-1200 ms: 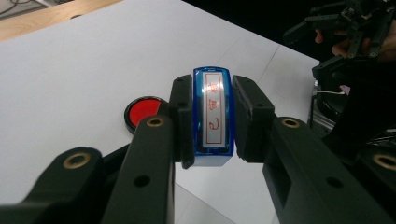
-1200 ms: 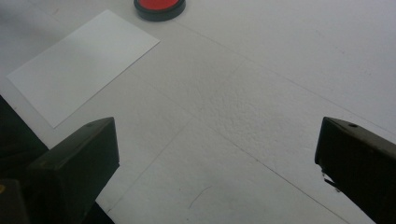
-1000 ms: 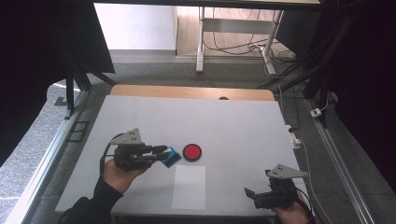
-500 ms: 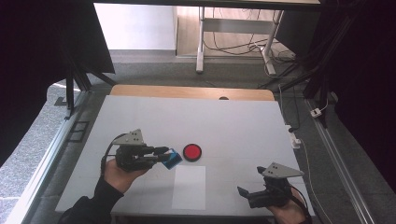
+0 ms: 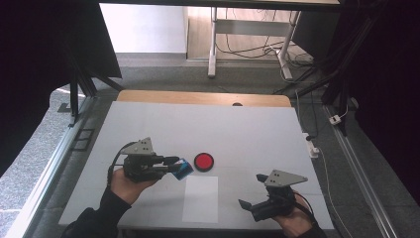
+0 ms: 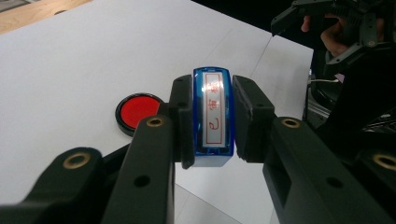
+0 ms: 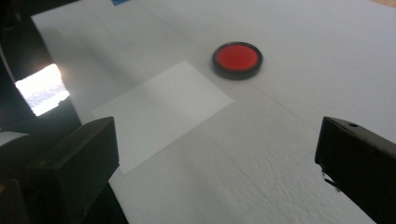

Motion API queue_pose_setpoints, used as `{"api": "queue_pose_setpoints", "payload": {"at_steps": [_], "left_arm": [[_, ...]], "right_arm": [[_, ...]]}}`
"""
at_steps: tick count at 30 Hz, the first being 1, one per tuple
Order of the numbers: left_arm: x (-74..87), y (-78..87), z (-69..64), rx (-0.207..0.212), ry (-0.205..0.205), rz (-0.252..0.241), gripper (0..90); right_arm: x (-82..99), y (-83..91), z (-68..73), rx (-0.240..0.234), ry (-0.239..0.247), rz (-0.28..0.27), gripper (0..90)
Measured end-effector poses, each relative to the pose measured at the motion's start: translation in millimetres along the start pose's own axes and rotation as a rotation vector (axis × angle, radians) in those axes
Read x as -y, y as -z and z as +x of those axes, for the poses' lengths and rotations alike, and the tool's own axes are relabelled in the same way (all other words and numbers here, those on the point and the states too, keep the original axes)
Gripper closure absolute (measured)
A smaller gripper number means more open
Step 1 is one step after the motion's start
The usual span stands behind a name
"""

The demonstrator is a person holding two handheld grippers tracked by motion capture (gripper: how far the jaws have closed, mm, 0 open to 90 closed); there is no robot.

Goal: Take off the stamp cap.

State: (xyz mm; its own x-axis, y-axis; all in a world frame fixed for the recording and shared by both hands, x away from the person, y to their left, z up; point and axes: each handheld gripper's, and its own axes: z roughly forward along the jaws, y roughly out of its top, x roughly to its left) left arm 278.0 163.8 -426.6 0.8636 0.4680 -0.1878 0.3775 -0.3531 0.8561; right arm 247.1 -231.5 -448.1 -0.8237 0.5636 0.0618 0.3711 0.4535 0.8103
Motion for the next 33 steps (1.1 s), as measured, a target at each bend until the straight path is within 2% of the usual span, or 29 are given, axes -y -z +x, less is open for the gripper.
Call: {"api": "queue_pose_setpoints", "payload": {"at_steps": [4, 18, 27, 33], "left_arm": [[0.5, 0.3, 1.5, 0.005, 0.003, 0.000, 71.1], [-0.6, -2.6, 1.8, 0.024, -0.015, 0.002, 71.1], [-1.0, -3.6, 1.8, 0.040, -0.016, 0.001, 71.0], [-1.3, -4.4, 1.6, 0.058, -0.017, -0.003, 71.1]], "right_arm": [[-5.0, -9.1, 1.1, -0.048, -0.007, -0.004, 0.0], [-21.3, -37.5, 11.3, -0.065, 0.029, 0.043, 0.0], [-29.8, -51.6, 14.3, -0.116, 0.016, 0.072, 0.0], [-36.7, -62.5, 17.3, -0.138, 0.039, 0.095, 0.0]]}}
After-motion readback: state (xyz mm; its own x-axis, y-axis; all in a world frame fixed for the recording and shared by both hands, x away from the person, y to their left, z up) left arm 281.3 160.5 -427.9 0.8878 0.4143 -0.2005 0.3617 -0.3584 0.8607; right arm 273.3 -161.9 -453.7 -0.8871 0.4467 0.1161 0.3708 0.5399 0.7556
